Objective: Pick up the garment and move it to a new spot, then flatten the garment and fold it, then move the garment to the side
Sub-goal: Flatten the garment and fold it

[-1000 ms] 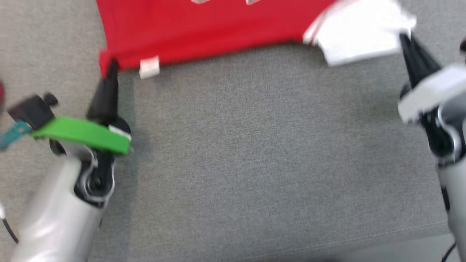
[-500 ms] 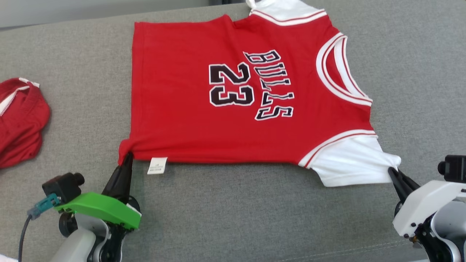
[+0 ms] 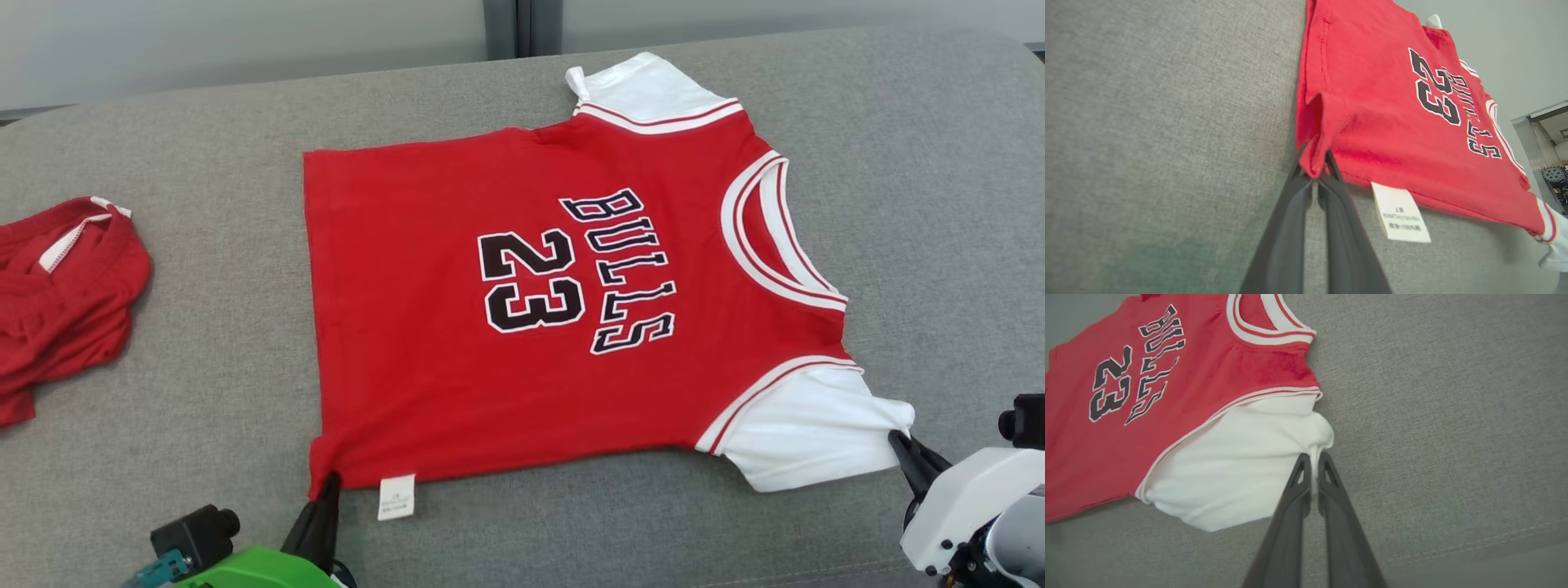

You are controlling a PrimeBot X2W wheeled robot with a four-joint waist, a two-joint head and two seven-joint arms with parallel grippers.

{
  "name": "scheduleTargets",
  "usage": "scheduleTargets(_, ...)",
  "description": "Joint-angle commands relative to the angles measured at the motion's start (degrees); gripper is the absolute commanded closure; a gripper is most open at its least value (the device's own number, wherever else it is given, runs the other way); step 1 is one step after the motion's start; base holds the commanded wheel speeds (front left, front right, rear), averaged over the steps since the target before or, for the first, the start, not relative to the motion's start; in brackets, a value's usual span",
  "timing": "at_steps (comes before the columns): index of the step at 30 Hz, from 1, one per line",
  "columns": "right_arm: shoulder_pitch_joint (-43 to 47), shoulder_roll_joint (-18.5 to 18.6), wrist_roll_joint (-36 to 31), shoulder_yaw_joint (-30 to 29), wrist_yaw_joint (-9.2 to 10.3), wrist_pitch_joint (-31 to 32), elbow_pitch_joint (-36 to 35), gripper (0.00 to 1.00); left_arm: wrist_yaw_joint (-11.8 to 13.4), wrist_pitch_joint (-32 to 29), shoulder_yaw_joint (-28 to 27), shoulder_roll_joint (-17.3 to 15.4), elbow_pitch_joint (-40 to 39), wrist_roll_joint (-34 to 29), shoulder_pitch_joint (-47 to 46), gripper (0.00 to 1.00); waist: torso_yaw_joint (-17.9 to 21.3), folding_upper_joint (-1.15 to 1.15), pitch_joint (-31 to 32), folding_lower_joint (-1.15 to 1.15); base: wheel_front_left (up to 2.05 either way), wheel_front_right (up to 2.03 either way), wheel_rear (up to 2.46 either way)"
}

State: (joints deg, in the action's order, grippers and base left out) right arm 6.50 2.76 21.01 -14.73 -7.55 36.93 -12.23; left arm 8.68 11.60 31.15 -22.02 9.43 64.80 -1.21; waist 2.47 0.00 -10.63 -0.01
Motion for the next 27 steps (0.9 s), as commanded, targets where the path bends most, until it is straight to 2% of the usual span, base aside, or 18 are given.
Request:
scheduleTargets(1,0.95,0.25,-0.43,-0.12,0.12,1.13,-0.07,1.00,0.54,-0.77,0.42,-0.53,-0.73,0.25,1.21,1.00,-0.57,0.00,0.11,0.01,0.00,0.00,0.00)
scheduleTargets(8,-1.23,0.21,-2.35,-0.60,0.11,1.28,-3.11,1.00,1.38,-1.83,0.96,-1.97,-4.94,-1.66,-1.13,1.00,-1.68,0.00,0.02,0.01,0.00,0.00,0.00)
scheduleTargets(13,-5.71,0.21,-4.90,1.19,0.10,2.28,-3.58,1.00,1.76,-4.72,1.28,-2.69,-6.68,-2.27,-5.28,1.00,-1.80,0.00,-0.62,0.01,0.00,0.00,0.00)
scheduleTargets(18,-12.04,0.19,-6.42,3.36,0.10,3.34,-1.42,1.00,2.48,-7.83,1.08,-2.41,-6.71,-1.79,-10.27,1.00,-1.80,0.00,-1.84,0.01,0.00,0.00,0.00)
scheduleTargets(27,-24.45,1.00,-6.95,5.26,0.09,1.60,7.95,1.00,3.01,-12.91,2.16,0.32,0.23,-1.45,-19.26,1.00,-2.08,0.00,-5.03,0.01,0.00,0.00,0.00)
